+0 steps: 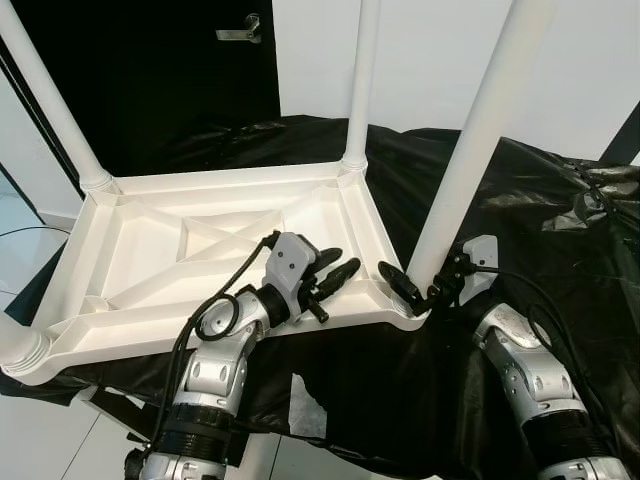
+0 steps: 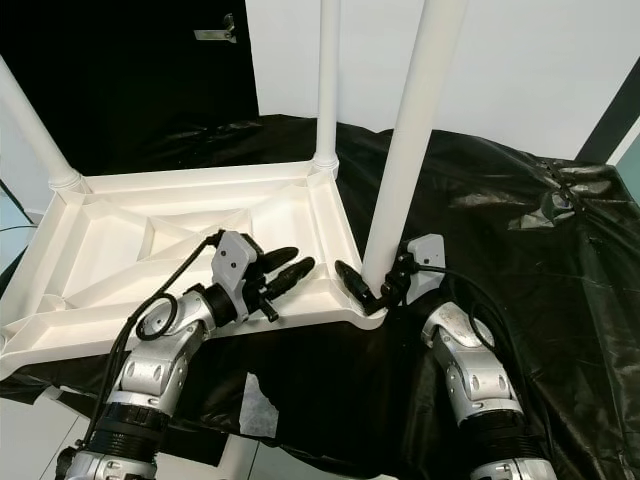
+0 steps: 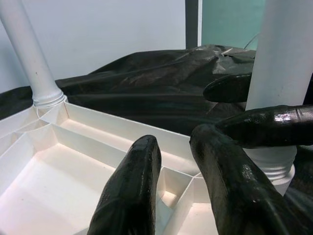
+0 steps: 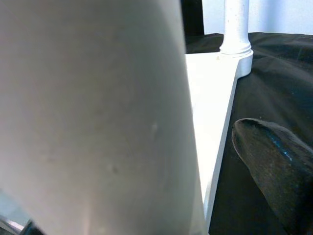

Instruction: Building children table

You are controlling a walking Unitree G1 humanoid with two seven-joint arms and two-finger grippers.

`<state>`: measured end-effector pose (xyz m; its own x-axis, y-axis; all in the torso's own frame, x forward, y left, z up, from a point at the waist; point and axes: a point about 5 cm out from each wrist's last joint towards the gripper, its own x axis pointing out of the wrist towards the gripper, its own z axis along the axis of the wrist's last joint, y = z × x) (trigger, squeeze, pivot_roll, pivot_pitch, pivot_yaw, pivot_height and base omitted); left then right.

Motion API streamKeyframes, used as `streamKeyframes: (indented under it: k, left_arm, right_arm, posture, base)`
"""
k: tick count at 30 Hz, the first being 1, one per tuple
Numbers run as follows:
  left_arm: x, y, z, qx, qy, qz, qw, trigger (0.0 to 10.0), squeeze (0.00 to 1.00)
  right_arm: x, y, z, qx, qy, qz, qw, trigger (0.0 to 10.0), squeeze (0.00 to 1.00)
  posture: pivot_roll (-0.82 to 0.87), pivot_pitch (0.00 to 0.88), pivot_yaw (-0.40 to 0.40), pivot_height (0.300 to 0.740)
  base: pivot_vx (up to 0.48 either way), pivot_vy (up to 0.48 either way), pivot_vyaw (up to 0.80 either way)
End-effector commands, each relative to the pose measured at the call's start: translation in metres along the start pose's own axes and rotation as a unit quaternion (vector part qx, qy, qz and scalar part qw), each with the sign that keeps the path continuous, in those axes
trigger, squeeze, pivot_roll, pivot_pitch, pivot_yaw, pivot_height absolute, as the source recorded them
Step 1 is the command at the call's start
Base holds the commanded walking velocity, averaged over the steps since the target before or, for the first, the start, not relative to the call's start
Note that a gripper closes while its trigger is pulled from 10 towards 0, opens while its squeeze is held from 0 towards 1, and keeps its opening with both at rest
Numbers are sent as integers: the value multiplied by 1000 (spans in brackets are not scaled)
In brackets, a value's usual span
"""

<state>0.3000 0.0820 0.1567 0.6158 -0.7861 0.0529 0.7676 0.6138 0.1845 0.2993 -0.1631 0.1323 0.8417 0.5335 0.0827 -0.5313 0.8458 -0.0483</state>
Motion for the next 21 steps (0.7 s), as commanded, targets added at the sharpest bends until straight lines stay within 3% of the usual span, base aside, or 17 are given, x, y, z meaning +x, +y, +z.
streamKeyframes:
  k: [1, 11, 21]
  left_arm:
    - [2, 2, -3, 4, 9, 34, 999, 10000, 0]
    - [-1, 6, -7, 0, 27, 49, 998, 10000, 0]
    - [2, 7, -6, 2, 23, 37, 999, 10000, 0]
  right_arm:
    - [-3, -3, 0, -4, 4, -6, 1000, 10000, 0]
    - [-2, 3, -4, -24, 20, 13, 999, 10000, 0]
    - [-3, 3, -4, -34, 19, 12, 999, 10000, 0]
  posture:
    - [18, 0, -38, 740]
    - [-52, 0, 36, 740]
    - [-52, 0, 41, 740]
  base:
    - [0, 0, 0]
    - [0, 0, 0]
    - [0, 0, 0]
